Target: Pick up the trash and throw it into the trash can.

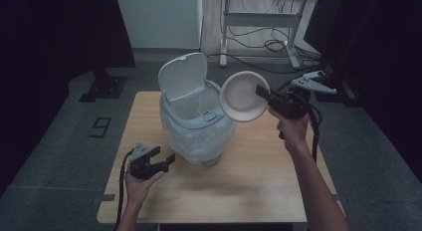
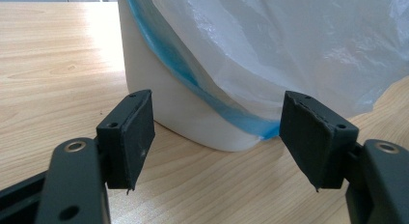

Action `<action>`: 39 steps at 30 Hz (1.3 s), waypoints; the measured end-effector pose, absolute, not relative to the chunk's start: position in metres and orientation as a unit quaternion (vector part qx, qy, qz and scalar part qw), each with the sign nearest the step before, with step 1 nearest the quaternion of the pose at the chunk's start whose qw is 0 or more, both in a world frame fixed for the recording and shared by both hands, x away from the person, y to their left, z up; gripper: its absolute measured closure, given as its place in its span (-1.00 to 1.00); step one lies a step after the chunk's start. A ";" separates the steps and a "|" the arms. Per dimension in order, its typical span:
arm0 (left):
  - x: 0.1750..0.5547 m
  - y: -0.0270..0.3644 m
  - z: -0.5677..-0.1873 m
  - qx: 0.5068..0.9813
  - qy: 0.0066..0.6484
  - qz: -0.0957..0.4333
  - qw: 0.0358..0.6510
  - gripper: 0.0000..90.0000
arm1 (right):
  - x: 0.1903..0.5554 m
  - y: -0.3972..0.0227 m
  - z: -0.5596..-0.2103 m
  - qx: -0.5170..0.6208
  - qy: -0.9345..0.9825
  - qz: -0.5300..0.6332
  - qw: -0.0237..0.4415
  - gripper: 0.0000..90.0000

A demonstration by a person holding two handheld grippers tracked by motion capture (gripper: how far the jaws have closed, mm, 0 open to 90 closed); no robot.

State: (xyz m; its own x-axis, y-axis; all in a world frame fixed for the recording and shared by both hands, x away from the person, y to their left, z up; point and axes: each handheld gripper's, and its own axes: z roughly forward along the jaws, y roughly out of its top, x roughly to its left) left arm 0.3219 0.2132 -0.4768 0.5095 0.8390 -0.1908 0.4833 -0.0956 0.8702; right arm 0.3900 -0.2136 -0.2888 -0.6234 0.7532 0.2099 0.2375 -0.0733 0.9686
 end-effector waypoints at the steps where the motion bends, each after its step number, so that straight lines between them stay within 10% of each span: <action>1: 0.322 0.213 -0.477 0.717 0.461 0.181 0.490 -0.37 | 0.391 -0.212 -0.288 0.380 0.650 0.625 0.207 0.86; 39: 0.321 0.217 -0.475 0.714 0.461 0.180 0.495 -0.37 | 0.414 -0.165 -0.274 0.364 0.663 0.621 0.205 0.86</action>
